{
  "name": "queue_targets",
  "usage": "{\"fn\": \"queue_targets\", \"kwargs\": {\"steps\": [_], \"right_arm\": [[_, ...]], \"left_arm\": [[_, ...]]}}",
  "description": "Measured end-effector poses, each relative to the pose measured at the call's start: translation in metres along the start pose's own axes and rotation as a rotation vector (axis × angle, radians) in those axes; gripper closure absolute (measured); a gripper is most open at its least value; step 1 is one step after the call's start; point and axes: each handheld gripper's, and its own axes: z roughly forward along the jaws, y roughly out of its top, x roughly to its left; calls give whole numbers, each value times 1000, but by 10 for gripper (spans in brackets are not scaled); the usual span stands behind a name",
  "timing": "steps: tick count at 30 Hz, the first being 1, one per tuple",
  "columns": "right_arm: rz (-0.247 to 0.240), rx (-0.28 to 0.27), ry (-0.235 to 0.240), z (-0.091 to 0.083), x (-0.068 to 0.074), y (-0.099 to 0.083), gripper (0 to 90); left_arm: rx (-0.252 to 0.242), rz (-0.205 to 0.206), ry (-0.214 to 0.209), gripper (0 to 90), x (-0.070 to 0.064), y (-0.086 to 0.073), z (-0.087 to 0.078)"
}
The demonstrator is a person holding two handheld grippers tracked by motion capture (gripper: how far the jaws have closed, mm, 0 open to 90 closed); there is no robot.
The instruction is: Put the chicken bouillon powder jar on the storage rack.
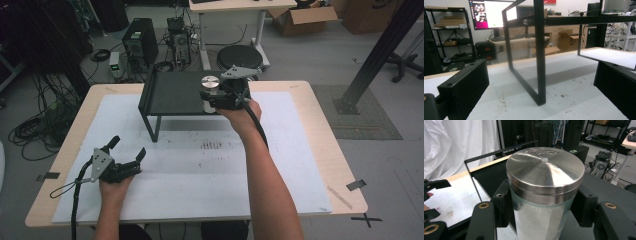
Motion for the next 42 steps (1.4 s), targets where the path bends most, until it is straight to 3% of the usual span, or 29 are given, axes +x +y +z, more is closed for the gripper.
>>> {"fn": "queue_targets", "kwargs": {"steps": [6,7,14,42], "right_arm": [[18,9,-30,6,-2,0,428],[37,11,-57,8,-2,-1,428],[50,12,-82,11,-4,0,428],[35,1,-82,15,-3,-1,402]], "left_arm": [[-1,-2,0,4,0,0,0],[-2,1,-3,4,0,0,0],[0,3,-3,4,0,0,0],[1,9,-4,5,0,0,0]]}}
